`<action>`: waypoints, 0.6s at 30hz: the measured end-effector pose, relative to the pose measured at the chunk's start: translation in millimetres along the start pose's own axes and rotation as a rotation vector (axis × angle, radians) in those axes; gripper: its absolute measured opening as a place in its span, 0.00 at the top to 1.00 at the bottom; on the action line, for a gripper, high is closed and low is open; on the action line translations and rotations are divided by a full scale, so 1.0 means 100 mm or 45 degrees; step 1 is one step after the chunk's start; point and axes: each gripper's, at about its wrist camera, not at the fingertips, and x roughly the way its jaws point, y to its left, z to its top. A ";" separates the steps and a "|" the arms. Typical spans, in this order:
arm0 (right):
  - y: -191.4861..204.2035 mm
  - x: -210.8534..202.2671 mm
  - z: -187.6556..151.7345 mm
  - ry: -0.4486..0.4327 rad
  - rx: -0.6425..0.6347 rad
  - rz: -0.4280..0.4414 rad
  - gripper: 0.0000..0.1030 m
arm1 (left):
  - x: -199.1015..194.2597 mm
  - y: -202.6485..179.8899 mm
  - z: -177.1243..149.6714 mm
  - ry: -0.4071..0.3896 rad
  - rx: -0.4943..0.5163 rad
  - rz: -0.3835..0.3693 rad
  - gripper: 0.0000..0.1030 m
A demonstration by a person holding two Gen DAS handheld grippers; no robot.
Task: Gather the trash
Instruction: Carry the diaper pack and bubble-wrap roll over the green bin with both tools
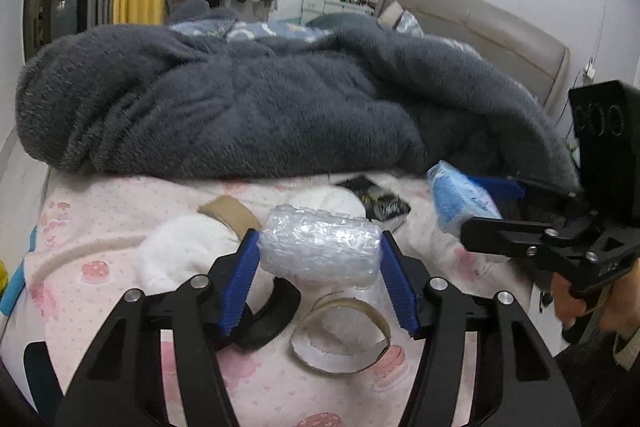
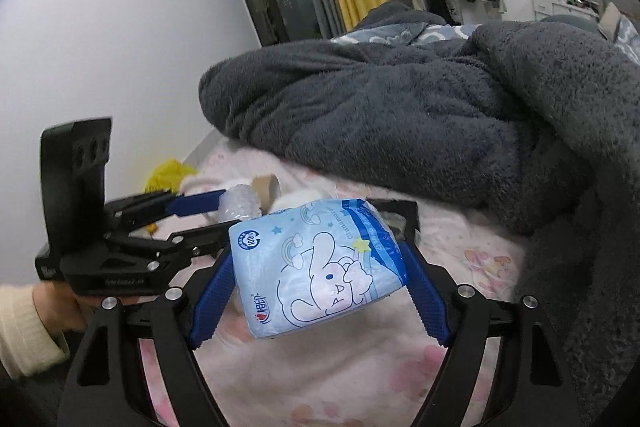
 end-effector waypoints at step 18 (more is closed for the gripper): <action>0.91 0.52 0.60 -0.037 0.006 0.040 0.22 | -0.75 0.91 -0.15 -0.066 -0.175 0.398 0.39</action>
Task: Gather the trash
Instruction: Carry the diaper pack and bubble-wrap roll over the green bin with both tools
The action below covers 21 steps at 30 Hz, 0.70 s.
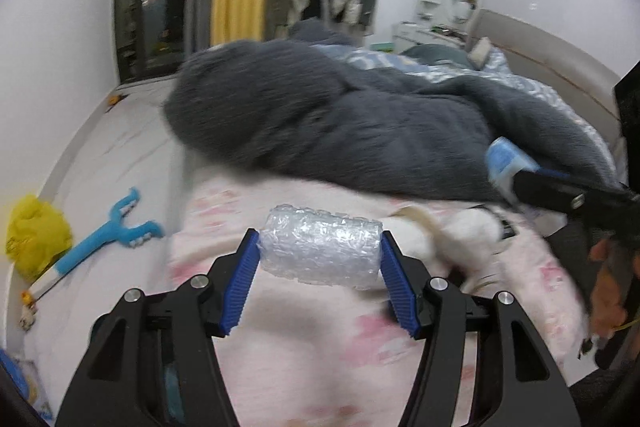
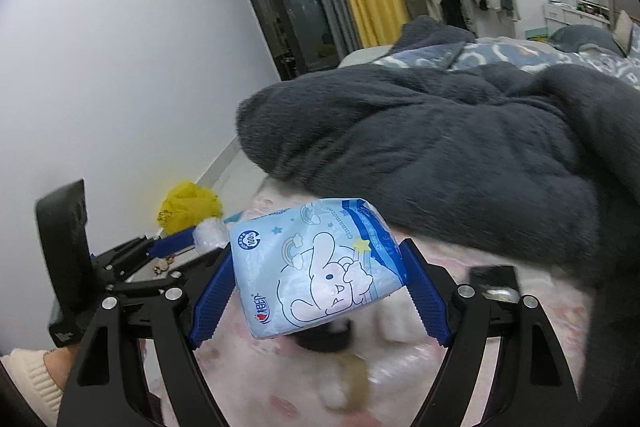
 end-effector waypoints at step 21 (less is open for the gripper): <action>1.34 0.82 0.14 0.100 -0.103 0.167 0.22 | 0.05 1.50 -0.62 0.343 -0.254 0.245 0.38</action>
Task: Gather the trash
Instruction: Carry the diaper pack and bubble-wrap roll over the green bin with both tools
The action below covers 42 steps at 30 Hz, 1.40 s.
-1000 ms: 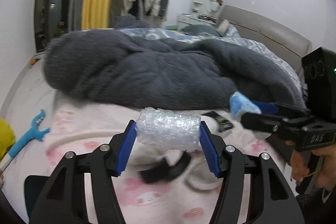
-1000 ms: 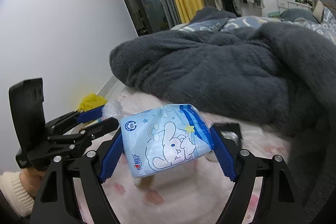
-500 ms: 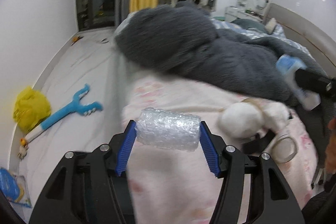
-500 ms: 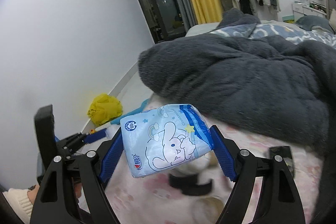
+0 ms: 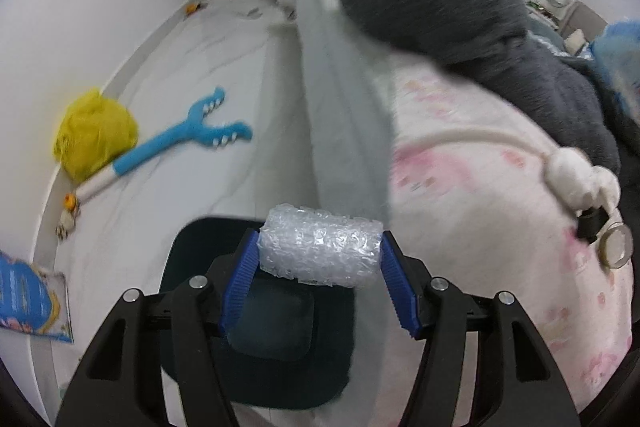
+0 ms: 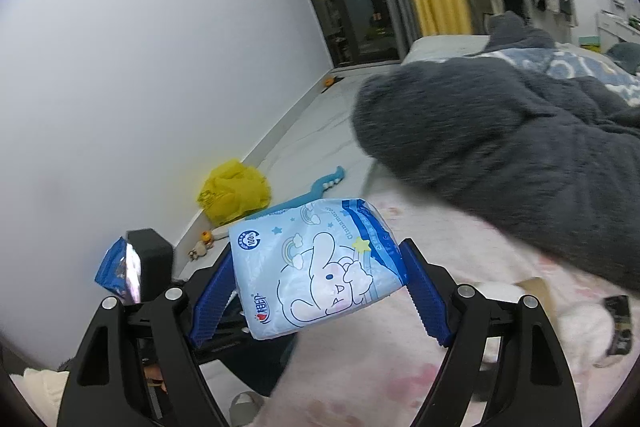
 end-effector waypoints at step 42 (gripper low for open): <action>1.00 2.04 -0.65 0.555 -0.080 0.005 0.22 | -0.54 1.47 -0.40 -0.014 -0.265 -0.041 0.31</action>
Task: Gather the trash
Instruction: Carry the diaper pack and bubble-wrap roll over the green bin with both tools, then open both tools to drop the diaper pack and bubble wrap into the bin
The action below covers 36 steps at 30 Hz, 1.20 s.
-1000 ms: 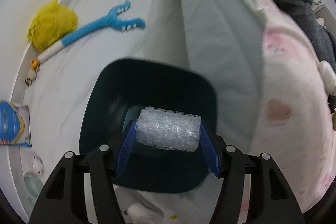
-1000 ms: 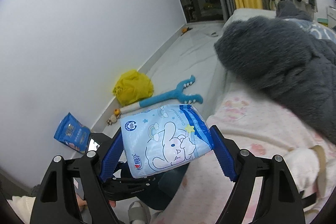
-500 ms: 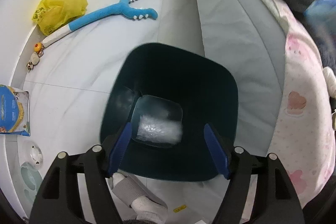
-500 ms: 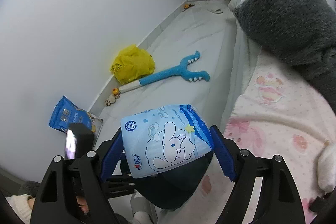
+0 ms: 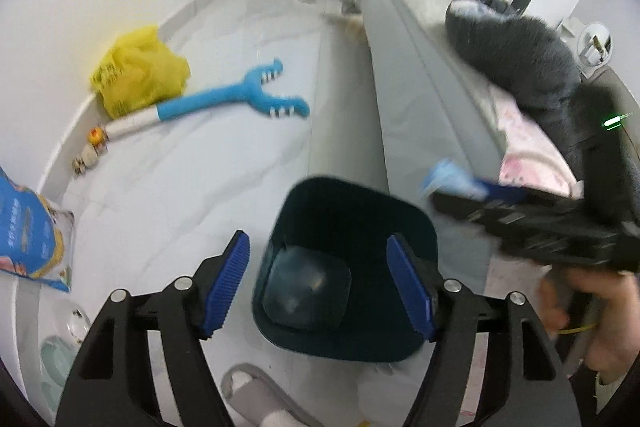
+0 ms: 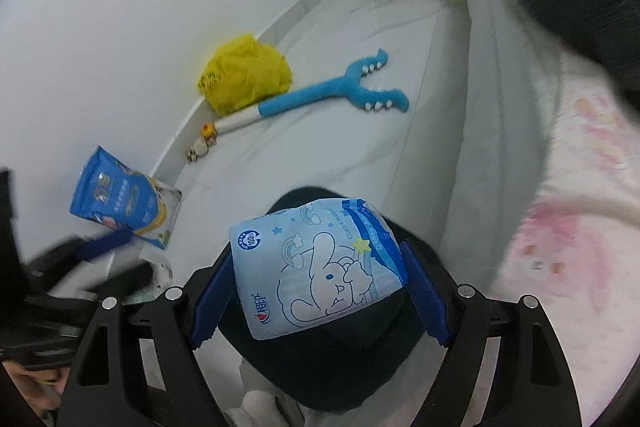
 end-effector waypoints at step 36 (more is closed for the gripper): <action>0.29 -0.17 -0.18 0.027 -0.214 -0.039 0.03 | -1.14 -0.67 0.38 -0.468 0.123 -0.095 0.43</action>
